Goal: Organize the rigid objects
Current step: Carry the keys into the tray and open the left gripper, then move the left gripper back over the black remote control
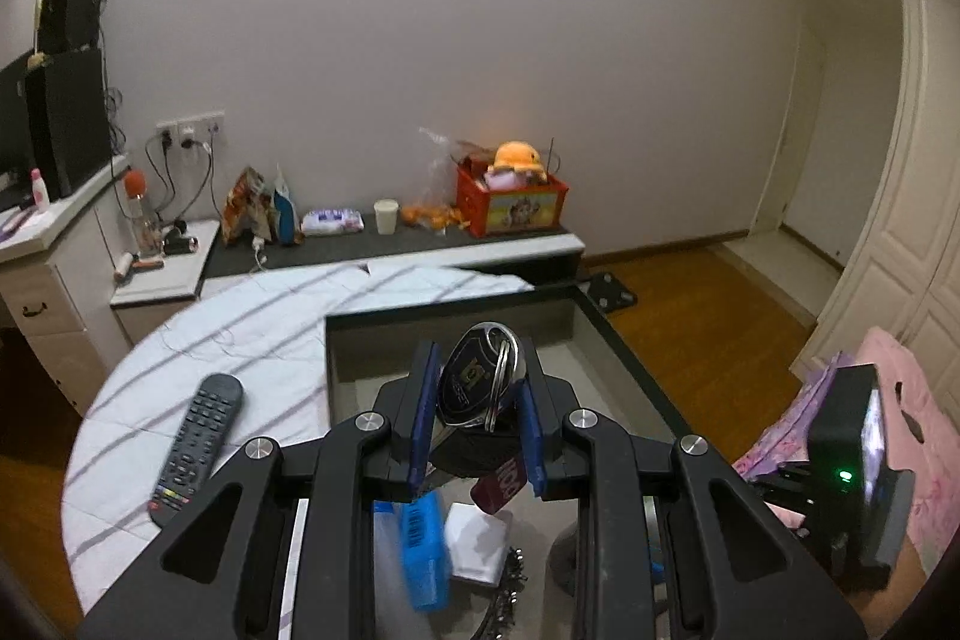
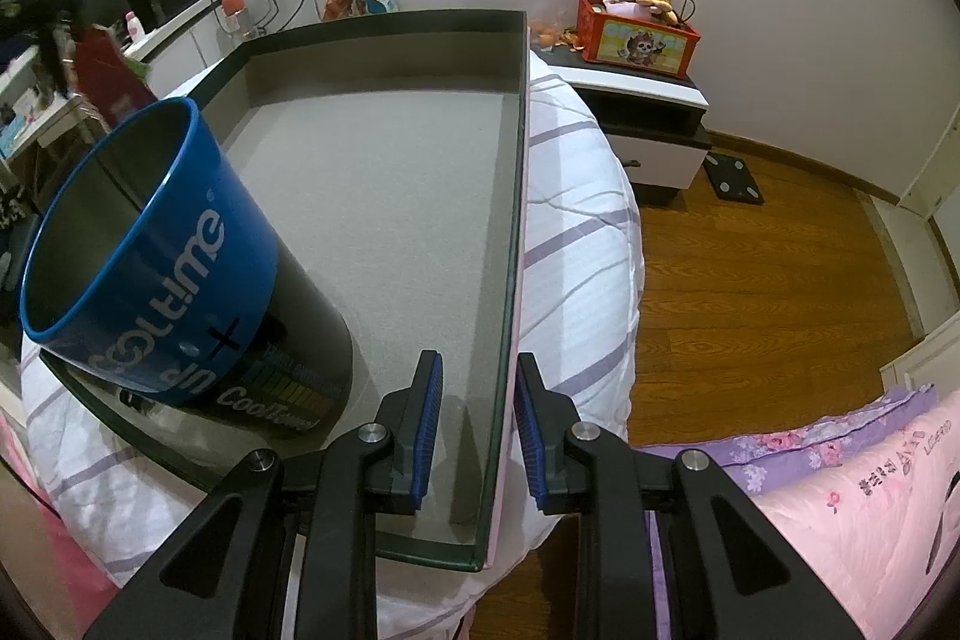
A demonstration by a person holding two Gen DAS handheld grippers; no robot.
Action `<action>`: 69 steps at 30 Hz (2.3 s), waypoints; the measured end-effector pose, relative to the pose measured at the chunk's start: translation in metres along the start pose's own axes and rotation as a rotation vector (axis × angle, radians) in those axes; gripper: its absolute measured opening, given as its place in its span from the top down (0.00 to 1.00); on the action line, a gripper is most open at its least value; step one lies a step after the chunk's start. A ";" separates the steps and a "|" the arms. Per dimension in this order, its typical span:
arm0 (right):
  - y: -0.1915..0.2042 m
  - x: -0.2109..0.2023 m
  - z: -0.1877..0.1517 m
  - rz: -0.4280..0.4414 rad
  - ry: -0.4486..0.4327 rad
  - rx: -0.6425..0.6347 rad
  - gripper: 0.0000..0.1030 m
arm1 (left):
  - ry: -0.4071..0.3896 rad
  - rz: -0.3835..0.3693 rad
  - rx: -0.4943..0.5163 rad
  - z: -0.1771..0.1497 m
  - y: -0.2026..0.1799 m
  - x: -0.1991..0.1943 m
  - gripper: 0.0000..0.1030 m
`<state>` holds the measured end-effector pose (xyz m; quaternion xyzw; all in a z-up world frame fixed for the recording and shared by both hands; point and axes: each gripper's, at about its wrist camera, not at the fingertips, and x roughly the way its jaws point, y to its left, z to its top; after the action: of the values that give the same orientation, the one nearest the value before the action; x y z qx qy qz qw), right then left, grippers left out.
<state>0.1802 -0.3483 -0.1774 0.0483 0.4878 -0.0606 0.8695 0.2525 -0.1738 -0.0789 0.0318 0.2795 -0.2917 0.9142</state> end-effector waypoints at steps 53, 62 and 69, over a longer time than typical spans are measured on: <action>0.001 0.002 0.003 -0.016 0.015 0.007 0.75 | 0.000 0.208 -0.108 -0.068 0.076 -0.092 0.01; 0.001 0.001 0.001 -0.023 0.013 0.022 0.75 | -0.013 0.334 -0.101 -0.091 0.096 -0.129 0.01; 0.002 0.001 0.001 -0.028 0.014 0.022 0.75 | -0.003 0.345 -0.108 -0.097 0.100 -0.132 0.01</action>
<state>0.1815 -0.3470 -0.1778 0.0516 0.4939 -0.0776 0.8645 0.1711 -0.0021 -0.1013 0.0299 0.2836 -0.1151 0.9515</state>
